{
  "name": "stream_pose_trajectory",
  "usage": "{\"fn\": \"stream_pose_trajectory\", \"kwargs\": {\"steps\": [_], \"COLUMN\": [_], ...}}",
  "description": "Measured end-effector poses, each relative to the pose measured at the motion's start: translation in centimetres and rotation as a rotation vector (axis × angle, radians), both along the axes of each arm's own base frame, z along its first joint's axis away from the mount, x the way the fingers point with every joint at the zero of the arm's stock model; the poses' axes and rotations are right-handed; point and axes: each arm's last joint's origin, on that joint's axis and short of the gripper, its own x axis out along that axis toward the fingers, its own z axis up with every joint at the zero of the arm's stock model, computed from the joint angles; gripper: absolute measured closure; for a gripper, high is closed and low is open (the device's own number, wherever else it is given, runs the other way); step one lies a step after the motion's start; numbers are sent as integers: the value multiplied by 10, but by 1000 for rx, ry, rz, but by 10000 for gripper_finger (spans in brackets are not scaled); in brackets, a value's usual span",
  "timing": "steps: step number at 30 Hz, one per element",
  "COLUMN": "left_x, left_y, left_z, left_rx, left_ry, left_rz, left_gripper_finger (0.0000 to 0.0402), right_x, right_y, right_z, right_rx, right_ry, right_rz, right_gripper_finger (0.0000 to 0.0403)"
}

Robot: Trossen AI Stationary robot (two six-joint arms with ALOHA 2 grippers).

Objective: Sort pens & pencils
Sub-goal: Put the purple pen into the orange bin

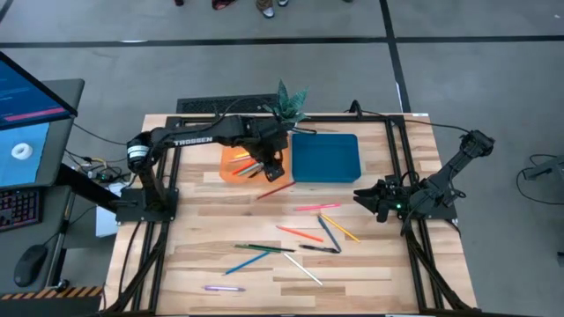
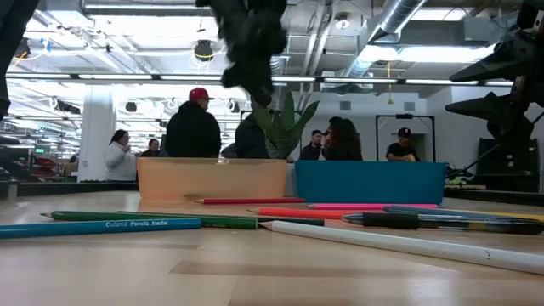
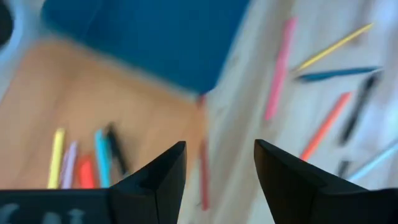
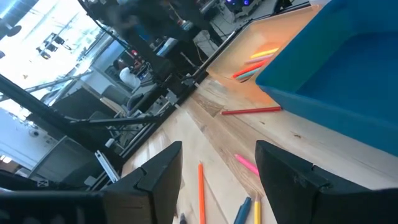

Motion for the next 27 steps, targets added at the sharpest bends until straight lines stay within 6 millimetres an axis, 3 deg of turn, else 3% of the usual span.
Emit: {"fn": "stream_pose_trajectory", "kwargs": {"steps": [8,20,27], "left_x": [20,22,16], "left_y": [-68,-163,-192], "left_z": [43,52,54], "left_rx": [98,151,214], "left_ry": [-192,-350,-384], "left_rz": [-67,-86,-103], "left_gripper_finger": [228,228,228], "right_x": [0,0,0], "right_y": [0,0,0], "right_z": [0,0,0], "right_rx": [-7,-6,-6], "right_ry": [1,2,2], "right_rz": [1,5,5], "right_gripper_finger": [178,178,178]}}
